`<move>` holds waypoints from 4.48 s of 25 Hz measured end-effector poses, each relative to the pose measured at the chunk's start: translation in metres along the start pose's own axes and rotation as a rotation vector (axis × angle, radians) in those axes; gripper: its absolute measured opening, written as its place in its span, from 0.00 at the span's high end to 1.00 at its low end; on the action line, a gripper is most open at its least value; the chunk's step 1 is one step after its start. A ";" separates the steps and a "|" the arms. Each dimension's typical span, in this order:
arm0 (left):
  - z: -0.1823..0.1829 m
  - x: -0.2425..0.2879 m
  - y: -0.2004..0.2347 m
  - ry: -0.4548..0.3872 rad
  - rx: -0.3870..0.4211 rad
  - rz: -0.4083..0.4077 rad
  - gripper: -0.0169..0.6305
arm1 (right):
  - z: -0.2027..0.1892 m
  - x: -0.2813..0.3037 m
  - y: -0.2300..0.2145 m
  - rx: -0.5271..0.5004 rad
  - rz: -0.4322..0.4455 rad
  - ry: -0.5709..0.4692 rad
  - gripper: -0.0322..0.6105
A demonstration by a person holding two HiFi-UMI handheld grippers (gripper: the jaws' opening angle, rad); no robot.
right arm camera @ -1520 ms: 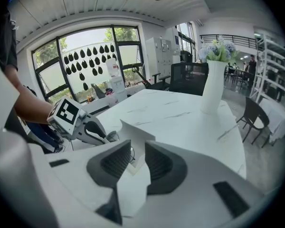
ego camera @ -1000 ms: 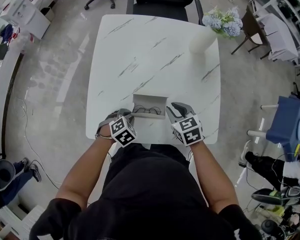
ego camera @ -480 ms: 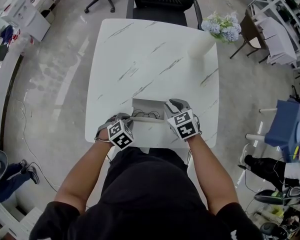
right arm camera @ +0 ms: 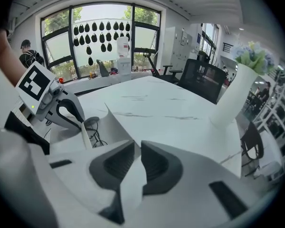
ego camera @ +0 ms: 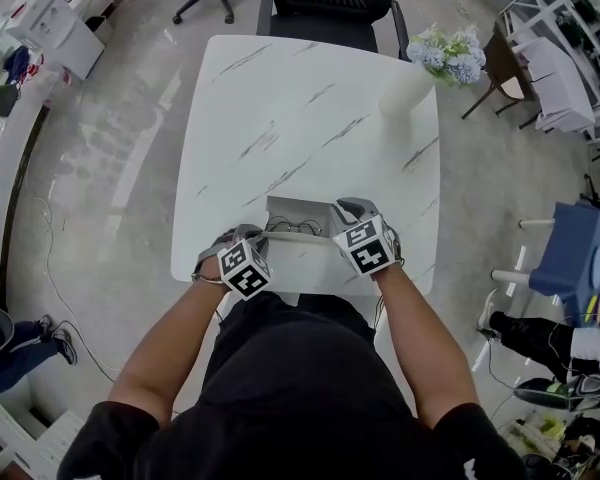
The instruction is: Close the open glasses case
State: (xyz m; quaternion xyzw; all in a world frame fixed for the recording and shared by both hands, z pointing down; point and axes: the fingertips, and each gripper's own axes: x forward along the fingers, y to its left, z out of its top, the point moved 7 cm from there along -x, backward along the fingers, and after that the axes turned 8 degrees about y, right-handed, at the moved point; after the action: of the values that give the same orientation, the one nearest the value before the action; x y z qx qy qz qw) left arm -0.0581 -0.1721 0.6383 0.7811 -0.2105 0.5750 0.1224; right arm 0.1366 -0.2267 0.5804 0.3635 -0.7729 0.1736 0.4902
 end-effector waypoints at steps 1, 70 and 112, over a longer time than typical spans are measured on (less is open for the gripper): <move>0.000 0.000 0.000 0.000 -0.001 0.000 0.88 | 0.000 -0.001 0.001 -0.001 0.000 0.001 0.88; -0.006 -0.001 -0.002 -0.056 -0.037 0.001 0.90 | -0.059 0.000 0.067 -0.022 0.065 0.090 0.87; 0.024 -0.202 0.009 -0.589 -0.213 -0.047 0.97 | 0.009 -0.173 0.081 0.402 0.138 -0.509 0.95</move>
State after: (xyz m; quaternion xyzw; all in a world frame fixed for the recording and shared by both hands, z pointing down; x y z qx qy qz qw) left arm -0.0927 -0.1518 0.4387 0.9016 -0.2778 0.2955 0.1505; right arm 0.1155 -0.1102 0.4306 0.4313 -0.8437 0.2592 0.1871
